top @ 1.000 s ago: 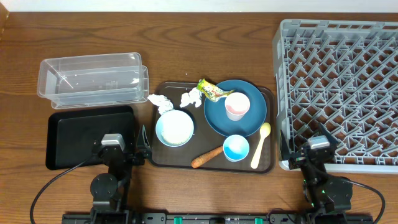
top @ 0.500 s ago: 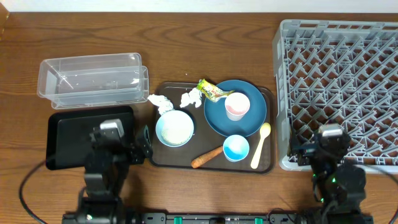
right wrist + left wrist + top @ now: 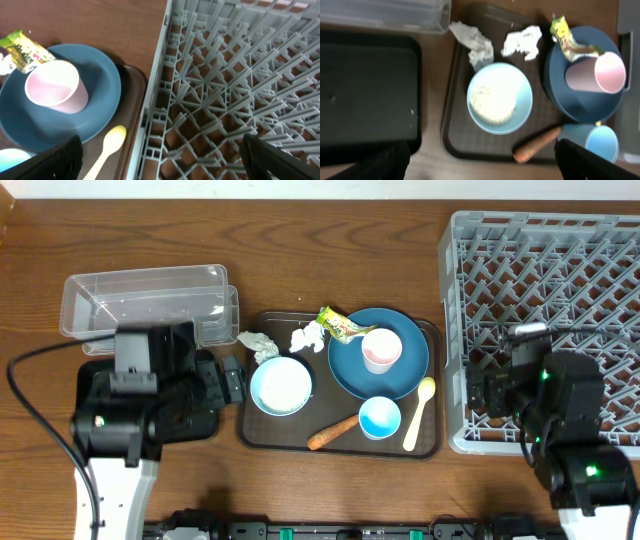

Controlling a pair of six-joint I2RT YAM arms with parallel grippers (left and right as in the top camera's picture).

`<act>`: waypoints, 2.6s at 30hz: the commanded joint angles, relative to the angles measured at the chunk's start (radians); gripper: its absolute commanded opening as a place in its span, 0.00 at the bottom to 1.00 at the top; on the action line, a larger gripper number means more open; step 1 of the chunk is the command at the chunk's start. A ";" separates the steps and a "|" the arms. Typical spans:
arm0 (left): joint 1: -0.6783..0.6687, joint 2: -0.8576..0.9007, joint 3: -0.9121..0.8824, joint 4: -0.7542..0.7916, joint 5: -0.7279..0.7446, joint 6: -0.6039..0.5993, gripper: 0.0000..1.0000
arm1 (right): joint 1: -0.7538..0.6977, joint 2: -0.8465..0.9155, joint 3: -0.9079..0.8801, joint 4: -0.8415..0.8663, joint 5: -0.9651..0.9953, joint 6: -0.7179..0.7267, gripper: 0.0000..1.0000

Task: Sort waste into correct bins and load items into the dishwasher rack
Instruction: 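Reach the left gripper to the yellow-green snack wrapper and grasp it, then carry the wrapper left and drop it into the clear plastic bin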

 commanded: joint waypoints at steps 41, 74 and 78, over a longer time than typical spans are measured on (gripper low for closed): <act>-0.257 0.756 0.051 0.828 0.108 -0.157 0.86 | 0.011 0.031 0.070 -0.033 -0.015 0.010 0.99; -0.349 0.835 0.051 0.913 0.092 -0.163 0.31 | 0.011 0.031 0.070 -0.033 -0.015 0.010 0.99; -0.349 0.835 0.051 0.912 0.092 -0.163 0.27 | 0.011 0.031 0.070 -0.033 -0.015 0.010 0.99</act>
